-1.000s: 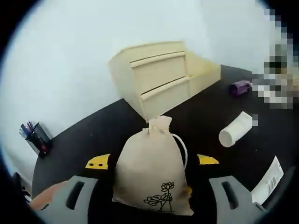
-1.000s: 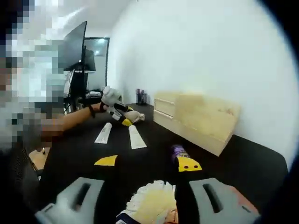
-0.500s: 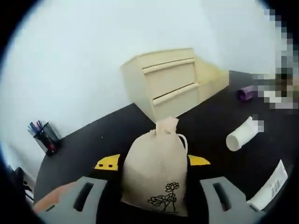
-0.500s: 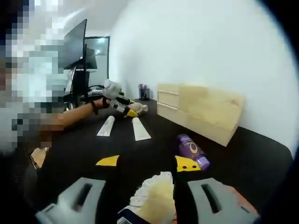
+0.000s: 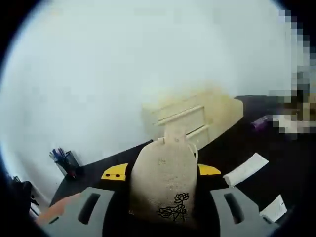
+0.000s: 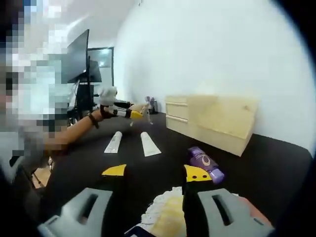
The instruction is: Open the drawer, pick up the cosmetic bottles from the table one by one, place them into the drawer, release the gripper, close the drawer, and move the gripper away
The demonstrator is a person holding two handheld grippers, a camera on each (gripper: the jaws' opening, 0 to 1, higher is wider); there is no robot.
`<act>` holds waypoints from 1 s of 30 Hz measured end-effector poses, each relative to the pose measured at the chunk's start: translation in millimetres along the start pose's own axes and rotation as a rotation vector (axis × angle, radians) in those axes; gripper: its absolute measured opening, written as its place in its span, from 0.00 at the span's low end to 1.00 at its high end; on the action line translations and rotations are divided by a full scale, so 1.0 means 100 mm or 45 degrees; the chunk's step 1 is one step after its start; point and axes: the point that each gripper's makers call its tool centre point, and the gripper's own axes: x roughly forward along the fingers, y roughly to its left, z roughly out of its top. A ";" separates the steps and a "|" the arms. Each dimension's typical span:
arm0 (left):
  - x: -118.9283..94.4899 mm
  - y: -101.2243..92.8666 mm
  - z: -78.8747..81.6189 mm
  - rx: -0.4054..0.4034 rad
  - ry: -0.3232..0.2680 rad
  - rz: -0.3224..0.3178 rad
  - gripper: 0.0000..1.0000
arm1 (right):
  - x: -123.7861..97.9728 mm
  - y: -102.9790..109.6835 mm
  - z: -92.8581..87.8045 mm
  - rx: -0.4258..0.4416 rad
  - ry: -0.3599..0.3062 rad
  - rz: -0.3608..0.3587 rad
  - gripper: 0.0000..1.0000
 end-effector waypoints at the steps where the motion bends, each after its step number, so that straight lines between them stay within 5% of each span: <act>1: 0.00 -0.03 0.03 0.000 -0.008 -0.007 0.46 | 0.00 -0.01 0.00 0.004 -0.003 -0.007 0.38; 12: 0.05 -0.29 0.16 -0.057 -0.068 -0.096 0.45 | 0.01 -0.01 0.02 0.005 -0.025 -0.042 0.37; 19: 0.03 -0.67 0.38 -0.056 -0.117 -0.207 0.44 | -0.02 -0.03 0.19 0.113 -0.149 -0.080 0.37; 30: 0.07 -1.16 0.53 -0.048 -0.182 -0.322 0.44 | -0.03 0.00 0.23 0.138 -0.187 -0.102 0.36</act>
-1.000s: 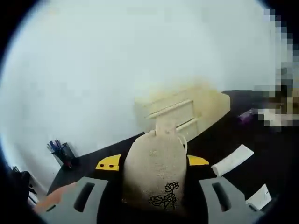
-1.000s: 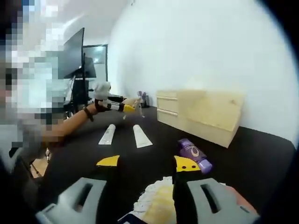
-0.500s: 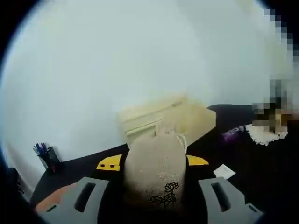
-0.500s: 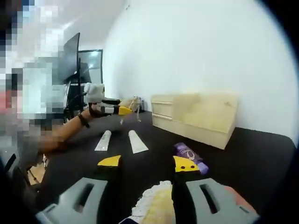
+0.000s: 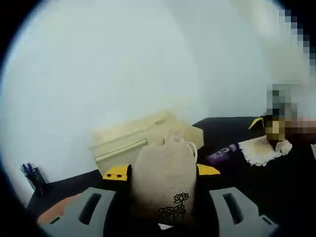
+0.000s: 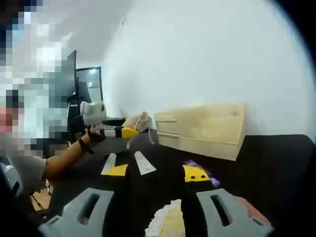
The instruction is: Open the drawer, pick up the cosmetic bottles from the table one by one, place them into the drawer, release the gripper, close the drawer, and move the gripper away
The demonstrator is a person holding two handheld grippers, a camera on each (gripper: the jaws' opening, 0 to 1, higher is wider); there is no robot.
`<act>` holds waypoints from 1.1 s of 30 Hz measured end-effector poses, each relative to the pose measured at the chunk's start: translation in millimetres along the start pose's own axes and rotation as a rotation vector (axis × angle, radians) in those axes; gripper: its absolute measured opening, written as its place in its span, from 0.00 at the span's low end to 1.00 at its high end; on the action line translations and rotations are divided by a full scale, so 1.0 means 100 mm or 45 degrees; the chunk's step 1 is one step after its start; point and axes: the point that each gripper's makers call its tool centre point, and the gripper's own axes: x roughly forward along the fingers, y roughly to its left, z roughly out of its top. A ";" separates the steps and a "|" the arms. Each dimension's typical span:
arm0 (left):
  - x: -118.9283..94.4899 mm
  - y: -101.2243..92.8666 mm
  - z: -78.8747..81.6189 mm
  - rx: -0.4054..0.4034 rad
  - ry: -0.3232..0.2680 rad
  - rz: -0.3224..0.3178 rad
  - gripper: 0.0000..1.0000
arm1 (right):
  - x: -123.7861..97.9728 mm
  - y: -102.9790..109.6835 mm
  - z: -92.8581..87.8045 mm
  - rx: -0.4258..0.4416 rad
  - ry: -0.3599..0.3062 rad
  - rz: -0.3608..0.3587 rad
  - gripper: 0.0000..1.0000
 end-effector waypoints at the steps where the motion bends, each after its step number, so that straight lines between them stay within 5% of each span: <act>1: 0.02 -0.05 -0.01 0.001 -0.002 -0.011 0.44 | 0.00 0.00 0.01 0.007 -0.009 -0.003 0.36; 5: 0.08 -0.24 0.01 0.019 -0.008 -0.050 0.44 | -0.02 0.03 0.09 0.077 -0.072 -0.004 0.35; 14: 0.15 -1.03 0.26 -0.005 -0.090 -0.247 0.44 | -0.03 0.13 0.17 0.240 -0.134 0.052 0.36; 19: 0.20 -1.44 0.23 0.032 -0.107 -0.299 0.44 | -0.07 0.21 0.28 0.393 -0.186 0.127 0.35; 23: 0.25 -1.67 0.22 0.055 -0.109 -0.334 0.44 | -0.09 0.14 0.29 0.391 -0.211 0.055 0.33; 33: 0.29 -1.65 0.29 0.003 -0.121 -0.355 0.44 | -0.09 -0.09 0.26 0.369 -0.199 -0.069 0.30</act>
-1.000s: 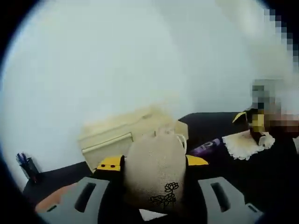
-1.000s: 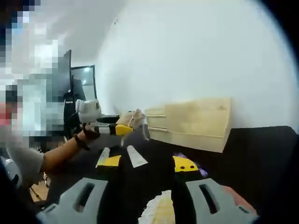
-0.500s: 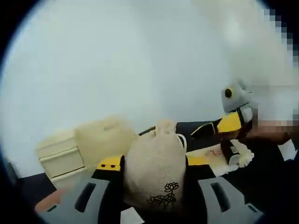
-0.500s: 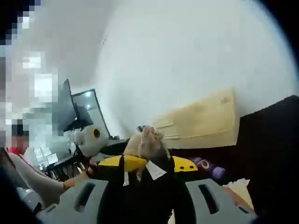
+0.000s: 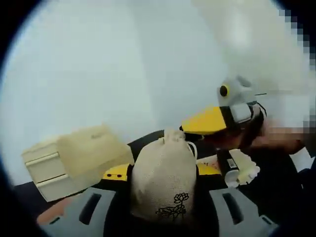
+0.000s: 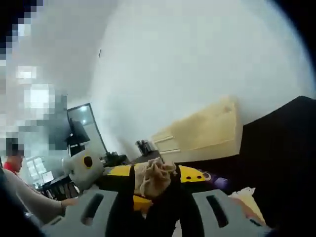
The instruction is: Open the drawer, pick up the cosmetic bottles from the table one by one, place them into the drawer, release the gripper, close the drawer, and move the gripper away
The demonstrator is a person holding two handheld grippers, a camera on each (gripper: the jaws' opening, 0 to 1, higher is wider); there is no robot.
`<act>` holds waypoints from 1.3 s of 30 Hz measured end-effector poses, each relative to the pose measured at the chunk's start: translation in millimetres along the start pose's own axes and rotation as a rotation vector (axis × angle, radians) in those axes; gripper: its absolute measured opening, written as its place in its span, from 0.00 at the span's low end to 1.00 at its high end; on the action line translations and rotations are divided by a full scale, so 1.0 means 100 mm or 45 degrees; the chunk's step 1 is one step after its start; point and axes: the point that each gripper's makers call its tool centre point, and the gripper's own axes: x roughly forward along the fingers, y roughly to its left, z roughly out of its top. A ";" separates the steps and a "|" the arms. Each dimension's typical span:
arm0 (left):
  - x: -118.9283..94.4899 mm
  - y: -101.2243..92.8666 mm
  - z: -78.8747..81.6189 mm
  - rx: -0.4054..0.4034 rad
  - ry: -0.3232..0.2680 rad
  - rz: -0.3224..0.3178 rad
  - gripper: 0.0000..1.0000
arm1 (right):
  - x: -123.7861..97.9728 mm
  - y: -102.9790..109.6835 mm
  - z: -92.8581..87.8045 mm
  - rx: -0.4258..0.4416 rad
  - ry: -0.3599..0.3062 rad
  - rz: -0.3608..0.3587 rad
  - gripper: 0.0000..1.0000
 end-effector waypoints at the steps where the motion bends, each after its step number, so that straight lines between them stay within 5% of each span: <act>1: 0.01 -0.01 0.00 -0.002 -0.002 0.000 0.44 | 0.01 -0.03 0.00 -0.001 0.004 -0.014 0.30; 9: 0.00 -0.11 -0.01 0.040 -0.014 0.009 0.44 | 0.04 -0.09 0.08 0.026 0.024 0.004 0.26; 13: 0.02 -0.07 0.05 0.021 -0.027 0.001 0.44 | 0.02 -0.06 0.15 0.050 0.001 0.037 0.15; 19: 0.05 -0.08 0.06 0.034 -0.022 -0.004 0.44 | 0.00 -0.01 0.18 -0.124 -0.014 0.014 0.06; 24: 0.08 -0.10 0.06 0.048 -0.022 -0.034 0.46 | -0.03 0.05 0.20 -0.119 -0.023 0.068 0.04; 31: 0.04 -0.39 -0.03 0.013 0.032 -0.268 0.60 | -0.14 0.28 0.29 -0.325 -0.041 0.186 0.03; 34: -0.02 -0.53 -0.05 -0.054 0.035 -0.439 0.72 | -0.20 0.37 0.33 -0.350 -0.040 0.256 0.03; 39: -0.35 -0.83 -0.02 -0.267 0.025 -0.788 0.73 | -0.30 0.58 0.30 -0.475 -0.025 0.406 0.03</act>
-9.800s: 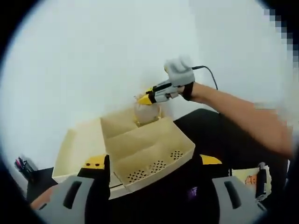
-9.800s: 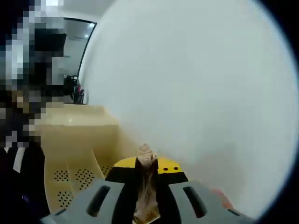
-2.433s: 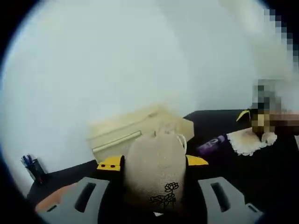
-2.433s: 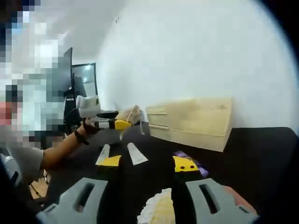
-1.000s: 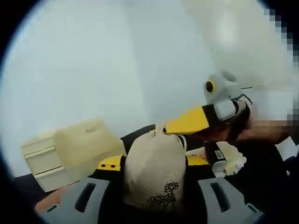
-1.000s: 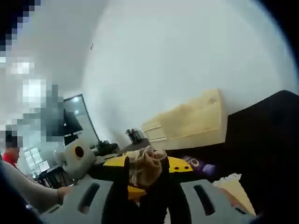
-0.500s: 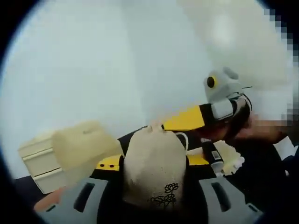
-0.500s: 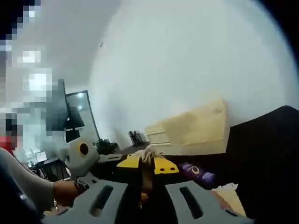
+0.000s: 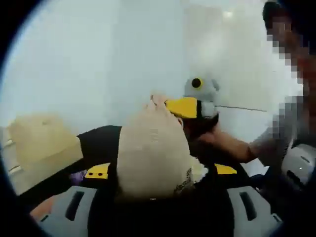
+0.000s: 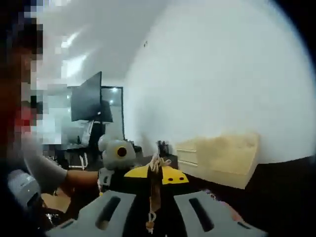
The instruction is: Open the drawer, pick up the cosmetic bottles from the table one by one, place them into the drawer, release the gripper, close the drawer, and move the gripper away
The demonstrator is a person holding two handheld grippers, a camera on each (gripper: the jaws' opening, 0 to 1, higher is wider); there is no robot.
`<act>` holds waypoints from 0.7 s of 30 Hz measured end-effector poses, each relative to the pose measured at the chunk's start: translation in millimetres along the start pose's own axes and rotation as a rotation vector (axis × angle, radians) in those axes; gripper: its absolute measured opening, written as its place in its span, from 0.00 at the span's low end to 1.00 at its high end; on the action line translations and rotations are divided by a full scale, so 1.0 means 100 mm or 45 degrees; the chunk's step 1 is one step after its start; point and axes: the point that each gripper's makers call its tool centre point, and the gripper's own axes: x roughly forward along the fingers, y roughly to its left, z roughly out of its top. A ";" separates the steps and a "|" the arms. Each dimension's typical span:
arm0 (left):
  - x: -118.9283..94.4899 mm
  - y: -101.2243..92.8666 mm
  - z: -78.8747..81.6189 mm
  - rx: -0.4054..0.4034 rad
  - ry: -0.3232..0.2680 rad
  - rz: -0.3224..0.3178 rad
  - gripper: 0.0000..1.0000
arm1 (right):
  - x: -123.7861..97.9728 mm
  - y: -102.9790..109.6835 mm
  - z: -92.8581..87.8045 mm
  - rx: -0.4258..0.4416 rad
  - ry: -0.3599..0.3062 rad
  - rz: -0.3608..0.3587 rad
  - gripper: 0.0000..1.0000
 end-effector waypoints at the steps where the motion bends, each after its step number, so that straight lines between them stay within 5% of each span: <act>1: -0.03 -0.01 0.02 -0.028 -0.003 -0.041 0.75 | 0.00 0.08 0.01 -0.019 -0.001 0.054 0.03; 9: -0.16 0.04 0.00 0.030 0.004 -0.024 0.89 | 0.01 0.48 -0.18 -0.175 0.123 0.260 0.03; 14: -0.15 -0.20 -0.10 0.049 0.047 -0.162 0.91 | 0.02 0.67 -0.31 -0.219 0.179 0.370 0.03; 21: -0.05 -0.55 -0.36 0.008 0.160 -0.363 0.68 | -0.01 0.81 -0.37 -0.202 0.205 0.468 0.04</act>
